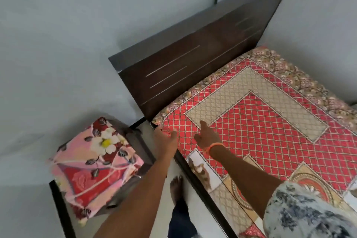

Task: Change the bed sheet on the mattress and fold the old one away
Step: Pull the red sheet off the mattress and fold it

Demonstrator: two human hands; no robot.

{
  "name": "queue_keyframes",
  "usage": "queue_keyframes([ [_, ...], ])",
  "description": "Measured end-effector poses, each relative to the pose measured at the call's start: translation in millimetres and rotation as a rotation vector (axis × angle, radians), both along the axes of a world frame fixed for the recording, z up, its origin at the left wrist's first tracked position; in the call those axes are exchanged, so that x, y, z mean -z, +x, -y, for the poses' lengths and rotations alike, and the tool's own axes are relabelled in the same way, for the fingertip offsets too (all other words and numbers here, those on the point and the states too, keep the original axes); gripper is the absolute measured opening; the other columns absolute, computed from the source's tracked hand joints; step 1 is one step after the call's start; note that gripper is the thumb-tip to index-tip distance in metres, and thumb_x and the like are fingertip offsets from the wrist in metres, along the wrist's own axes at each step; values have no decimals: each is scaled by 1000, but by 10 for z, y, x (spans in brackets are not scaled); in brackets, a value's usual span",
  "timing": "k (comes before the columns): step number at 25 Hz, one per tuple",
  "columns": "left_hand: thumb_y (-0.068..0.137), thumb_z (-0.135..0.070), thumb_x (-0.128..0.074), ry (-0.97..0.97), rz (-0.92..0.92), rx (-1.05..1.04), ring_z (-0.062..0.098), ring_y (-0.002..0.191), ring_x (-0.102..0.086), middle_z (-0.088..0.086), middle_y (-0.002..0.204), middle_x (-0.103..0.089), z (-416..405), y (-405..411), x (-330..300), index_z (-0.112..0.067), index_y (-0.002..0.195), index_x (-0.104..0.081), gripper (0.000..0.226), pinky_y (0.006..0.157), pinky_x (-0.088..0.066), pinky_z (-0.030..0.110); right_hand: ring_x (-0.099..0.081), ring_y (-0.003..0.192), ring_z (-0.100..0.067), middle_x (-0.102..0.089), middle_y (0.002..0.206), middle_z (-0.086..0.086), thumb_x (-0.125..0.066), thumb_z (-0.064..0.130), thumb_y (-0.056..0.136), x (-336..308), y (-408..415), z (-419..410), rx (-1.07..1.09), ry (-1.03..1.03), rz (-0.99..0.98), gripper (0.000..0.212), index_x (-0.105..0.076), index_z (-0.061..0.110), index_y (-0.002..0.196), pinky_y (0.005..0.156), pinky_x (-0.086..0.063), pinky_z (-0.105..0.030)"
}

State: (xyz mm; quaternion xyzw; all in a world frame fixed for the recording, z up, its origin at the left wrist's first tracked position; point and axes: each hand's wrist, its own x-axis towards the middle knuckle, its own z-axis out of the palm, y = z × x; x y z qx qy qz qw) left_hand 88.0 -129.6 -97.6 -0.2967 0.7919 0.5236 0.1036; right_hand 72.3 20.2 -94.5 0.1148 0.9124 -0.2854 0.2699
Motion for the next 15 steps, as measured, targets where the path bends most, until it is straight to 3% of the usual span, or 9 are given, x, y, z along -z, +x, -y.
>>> queue_keyframes([
  [4, 99, -30, -58, -46, 157, 76, 32, 140, -40, 13, 157, -33, 171, -896, 882, -8, 155, -23, 70, 108, -39, 40, -51, 126, -37, -32, 152, -16, -53, 23, 97, 655, -771, 307, 7, 34, -33, 76, -2, 21, 154, 99, -46, -51],
  [7, 101, -27, -54, -80, 275, 40, 36, 138, -41, 19, 157, -31, 157, -1407, 1580, -8, 156, -16, 69, 107, -41, 42, -49, 126, -38, -31, 153, -13, -56, 19, 95, 1391, -1173, 376, 14, 59, -24, 78, -6, 23, 155, 98, -47, -51],
  [10, 99, -40, -55, -130, 306, 19, 37, 145, -29, 21, 161, -17, 160, -1710, 2120, -8, 158, -6, 84, 112, -34, 41, -47, 126, -38, -35, 149, -11, -58, 17, 92, 2005, -1295, 390, -57, 147, -77, 78, -10, 25, 153, 97, -47, -52],
  [11, 96, -42, -59, -128, 303, 28, 37, 145, -29, 20, 161, -20, 176, -1778, 2236, -9, 158, -10, 85, 111, -35, 41, -51, 121, -37, -40, 144, -9, -58, 18, 91, 2137, -1310, 400, -75, 199, -133, 75, -15, 25, 152, 94, -50, -50],
  [13, 89, -42, -69, -182, 275, 21, 36, 136, -45, 18, 150, -42, 235, -1872, 2430, -9, 151, -35, 78, 104, -44, 42, -61, 102, -34, -43, 134, -7, -59, 19, 90, 2273, -1342, 401, -116, 250, -161, 65, -28, 25, 147, 84, -53, -45],
  [15, 89, -34, -71, -377, 204, 43, 30, 115, -64, 16, 127, -65, 268, -1898, 2519, -4, 130, -61, 52, 87, -52, 33, -64, 89, -33, -44, 127, -4, -63, 20, 87, 2314, -1396, 330, -96, 182, -154, 58, -41, 26, 141, 82, -54, -44],
])
